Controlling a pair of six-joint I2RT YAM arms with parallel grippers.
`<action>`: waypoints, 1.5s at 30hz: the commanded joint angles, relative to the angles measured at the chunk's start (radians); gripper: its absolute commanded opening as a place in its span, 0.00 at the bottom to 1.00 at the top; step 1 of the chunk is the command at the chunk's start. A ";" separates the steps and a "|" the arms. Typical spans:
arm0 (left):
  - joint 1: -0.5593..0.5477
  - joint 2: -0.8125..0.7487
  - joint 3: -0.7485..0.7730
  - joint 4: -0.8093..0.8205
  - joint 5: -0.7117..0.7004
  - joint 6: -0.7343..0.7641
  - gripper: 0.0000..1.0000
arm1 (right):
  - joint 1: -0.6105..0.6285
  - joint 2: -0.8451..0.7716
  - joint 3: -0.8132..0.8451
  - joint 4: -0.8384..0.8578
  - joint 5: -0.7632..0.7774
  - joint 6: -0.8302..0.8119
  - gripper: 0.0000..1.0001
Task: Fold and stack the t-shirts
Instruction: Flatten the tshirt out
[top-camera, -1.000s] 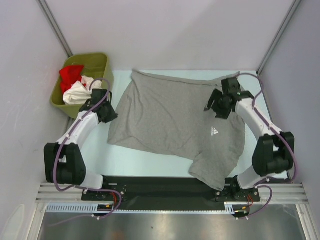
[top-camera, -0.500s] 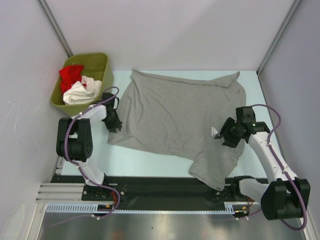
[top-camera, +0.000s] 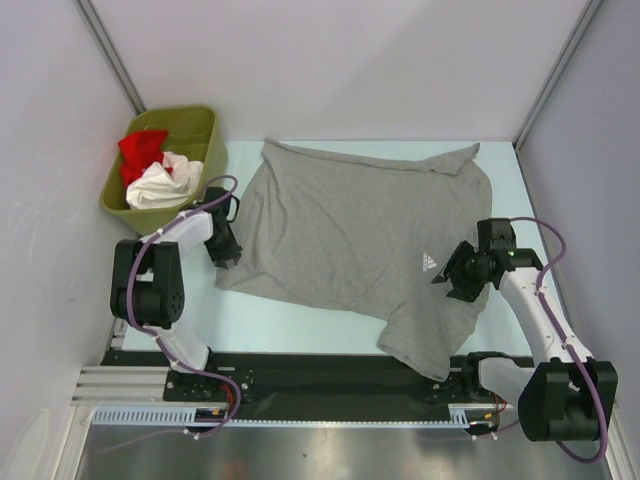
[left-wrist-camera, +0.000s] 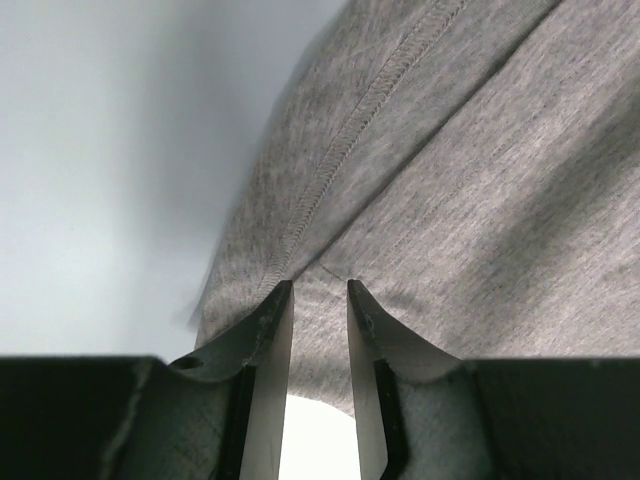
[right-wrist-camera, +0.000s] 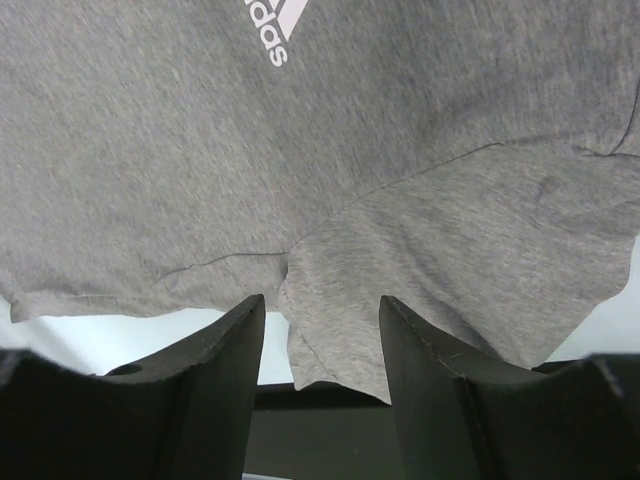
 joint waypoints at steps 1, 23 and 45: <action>-0.009 -0.020 -0.001 0.021 -0.028 -0.029 0.33 | -0.003 -0.008 -0.010 0.008 -0.021 -0.002 0.55; -0.016 -0.029 -0.035 0.089 -0.070 -0.007 0.07 | -0.045 -0.021 -0.030 0.014 -0.042 -0.011 0.54; -0.035 -0.034 -0.043 0.095 -0.067 0.009 0.07 | -0.052 -0.044 -0.039 0.010 -0.053 -0.013 0.52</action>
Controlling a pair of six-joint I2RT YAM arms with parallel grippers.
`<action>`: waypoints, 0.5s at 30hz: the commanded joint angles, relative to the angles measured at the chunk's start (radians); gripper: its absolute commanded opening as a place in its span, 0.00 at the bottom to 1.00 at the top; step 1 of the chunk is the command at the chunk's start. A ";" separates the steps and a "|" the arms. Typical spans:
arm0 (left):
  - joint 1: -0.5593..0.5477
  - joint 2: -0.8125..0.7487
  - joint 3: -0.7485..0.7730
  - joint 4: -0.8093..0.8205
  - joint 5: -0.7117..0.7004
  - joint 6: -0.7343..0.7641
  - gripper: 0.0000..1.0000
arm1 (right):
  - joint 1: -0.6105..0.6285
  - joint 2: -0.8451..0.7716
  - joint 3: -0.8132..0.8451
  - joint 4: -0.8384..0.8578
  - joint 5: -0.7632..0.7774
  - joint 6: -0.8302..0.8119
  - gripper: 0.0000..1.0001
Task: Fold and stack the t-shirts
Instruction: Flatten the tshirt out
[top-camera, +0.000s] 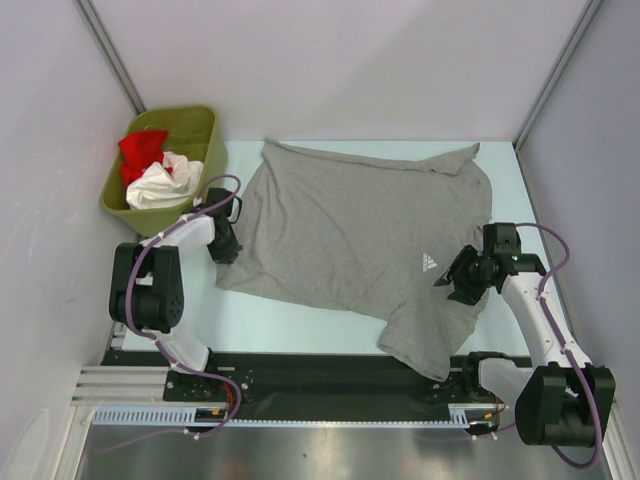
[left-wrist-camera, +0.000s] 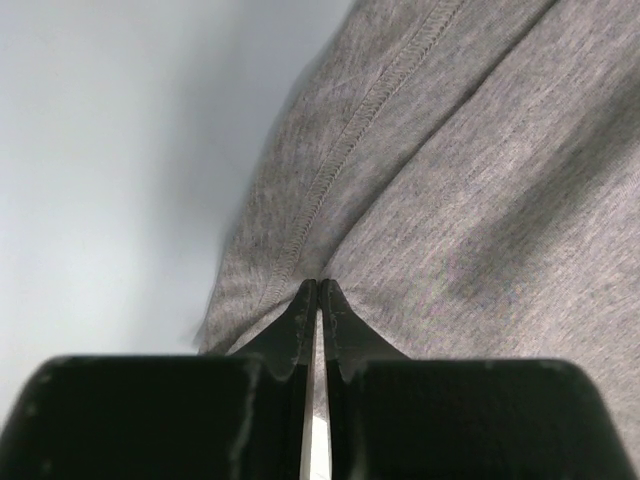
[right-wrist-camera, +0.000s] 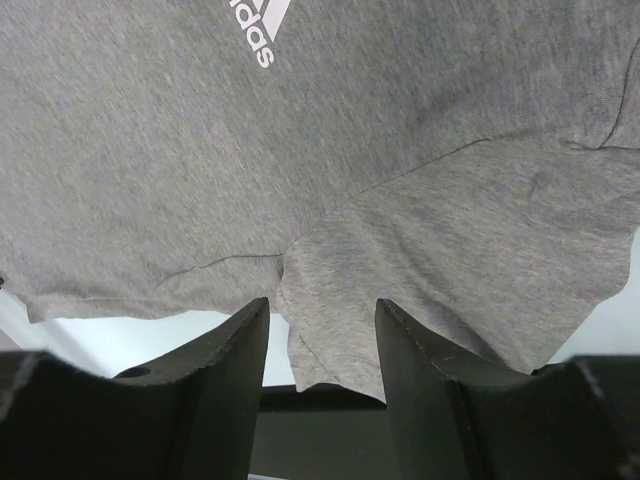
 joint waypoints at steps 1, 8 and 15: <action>-0.008 -0.013 -0.010 0.019 -0.010 0.014 0.05 | -0.008 -0.015 0.003 0.003 -0.014 -0.010 0.52; -0.016 -0.082 0.002 -0.053 -0.046 0.009 0.00 | -0.012 -0.008 -0.001 -0.003 -0.016 -0.018 0.51; -0.019 -0.189 -0.024 -0.108 -0.063 -0.015 0.00 | -0.014 0.034 0.002 -0.020 0.003 -0.042 0.51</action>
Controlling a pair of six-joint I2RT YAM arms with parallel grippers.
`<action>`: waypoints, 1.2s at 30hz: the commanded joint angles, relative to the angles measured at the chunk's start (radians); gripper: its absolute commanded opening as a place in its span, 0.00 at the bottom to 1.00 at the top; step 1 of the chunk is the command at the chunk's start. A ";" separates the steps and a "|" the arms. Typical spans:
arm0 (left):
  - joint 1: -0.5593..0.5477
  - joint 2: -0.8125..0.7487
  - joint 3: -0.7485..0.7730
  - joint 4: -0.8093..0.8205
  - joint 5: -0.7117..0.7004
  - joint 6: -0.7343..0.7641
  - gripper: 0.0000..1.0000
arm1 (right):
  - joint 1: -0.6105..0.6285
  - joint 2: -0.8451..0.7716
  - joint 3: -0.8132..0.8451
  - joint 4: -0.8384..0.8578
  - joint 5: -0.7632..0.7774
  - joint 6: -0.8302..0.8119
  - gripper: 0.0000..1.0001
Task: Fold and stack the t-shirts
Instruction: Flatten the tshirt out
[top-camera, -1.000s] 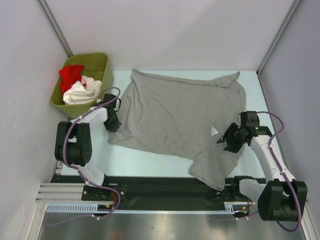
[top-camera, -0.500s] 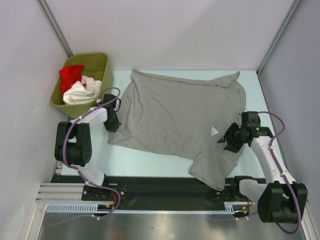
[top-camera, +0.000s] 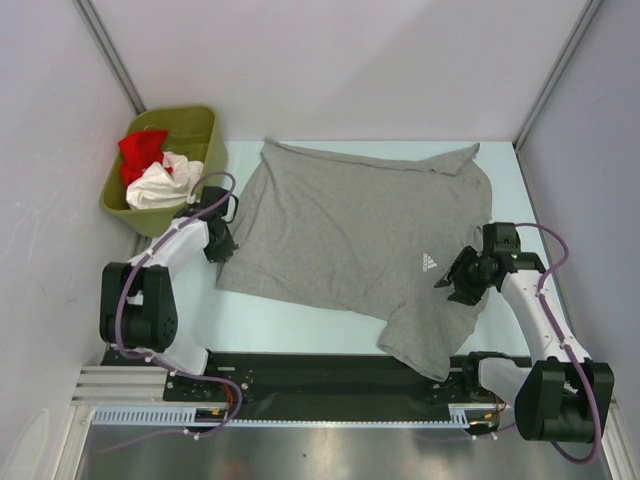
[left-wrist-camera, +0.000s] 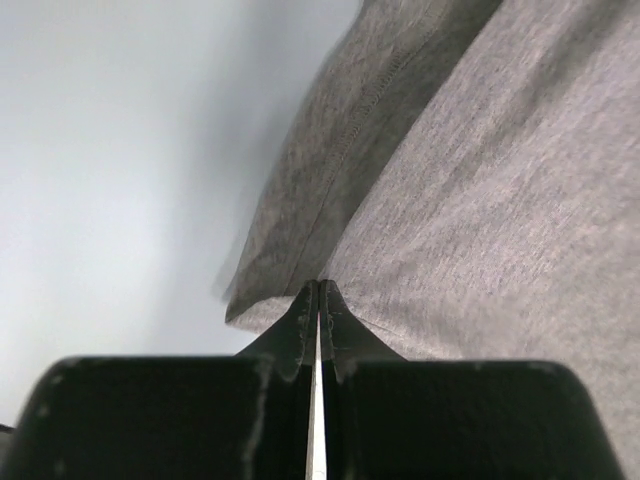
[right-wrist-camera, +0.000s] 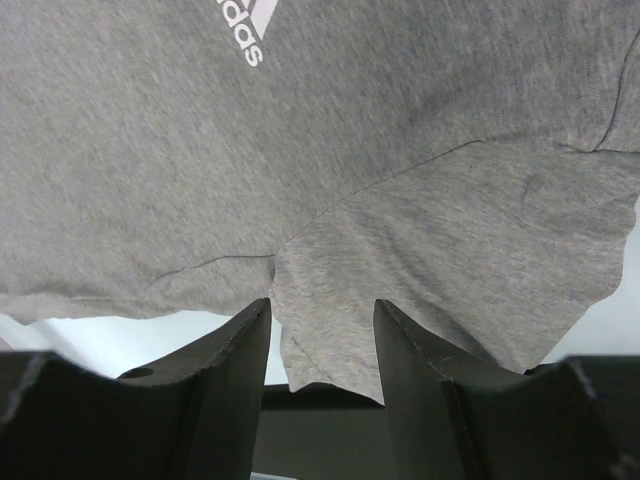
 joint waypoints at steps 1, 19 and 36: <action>-0.008 -0.097 -0.015 -0.038 -0.036 -0.011 0.00 | -0.007 0.023 0.003 -0.021 0.010 -0.029 0.51; -0.007 -0.243 -0.119 -0.218 -0.156 -0.134 0.01 | -0.067 0.064 0.005 -0.084 0.060 -0.081 0.52; 0.093 -0.247 -0.190 -0.345 -0.224 -0.329 0.00 | -0.091 0.111 0.013 -0.104 0.062 -0.095 0.54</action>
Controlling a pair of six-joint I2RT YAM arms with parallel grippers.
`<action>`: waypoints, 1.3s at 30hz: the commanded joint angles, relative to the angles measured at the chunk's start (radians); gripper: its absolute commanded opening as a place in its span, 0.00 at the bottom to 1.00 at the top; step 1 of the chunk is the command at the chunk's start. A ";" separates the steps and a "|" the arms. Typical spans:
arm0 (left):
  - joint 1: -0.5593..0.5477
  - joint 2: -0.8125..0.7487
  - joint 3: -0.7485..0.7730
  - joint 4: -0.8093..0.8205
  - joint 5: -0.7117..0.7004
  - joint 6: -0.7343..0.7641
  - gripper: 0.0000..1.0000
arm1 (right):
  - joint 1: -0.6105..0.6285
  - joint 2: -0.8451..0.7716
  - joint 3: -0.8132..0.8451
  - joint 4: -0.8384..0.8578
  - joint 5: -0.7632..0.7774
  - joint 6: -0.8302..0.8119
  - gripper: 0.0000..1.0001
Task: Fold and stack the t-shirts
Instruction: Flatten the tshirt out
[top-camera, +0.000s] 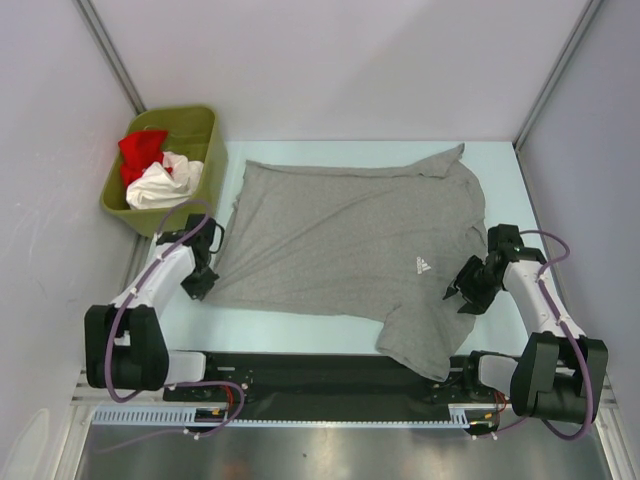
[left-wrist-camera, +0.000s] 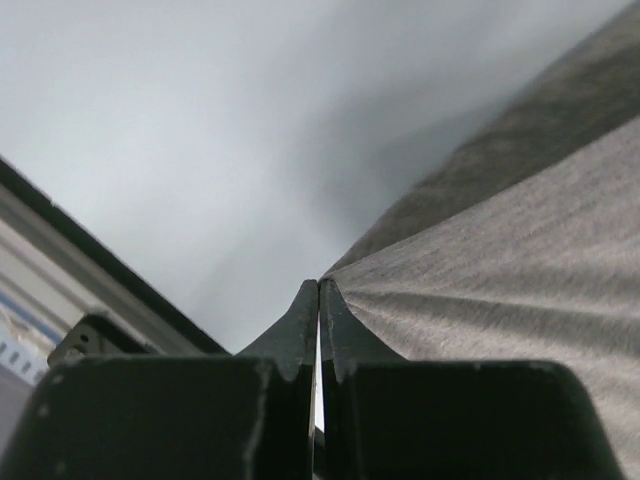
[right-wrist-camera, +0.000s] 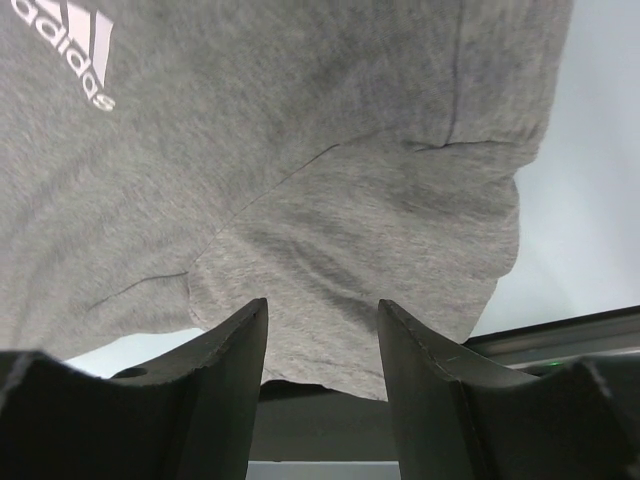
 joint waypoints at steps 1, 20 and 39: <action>0.056 0.004 -0.021 -0.082 -0.037 -0.093 0.00 | -0.008 0.001 0.013 -0.028 0.019 -0.013 0.54; 0.113 0.155 -0.090 0.062 0.045 -0.118 0.00 | -0.161 0.091 0.051 -0.023 0.127 -0.025 0.66; 0.122 0.231 -0.023 0.098 0.033 -0.046 0.00 | -0.212 0.234 0.054 0.062 0.211 -0.007 0.59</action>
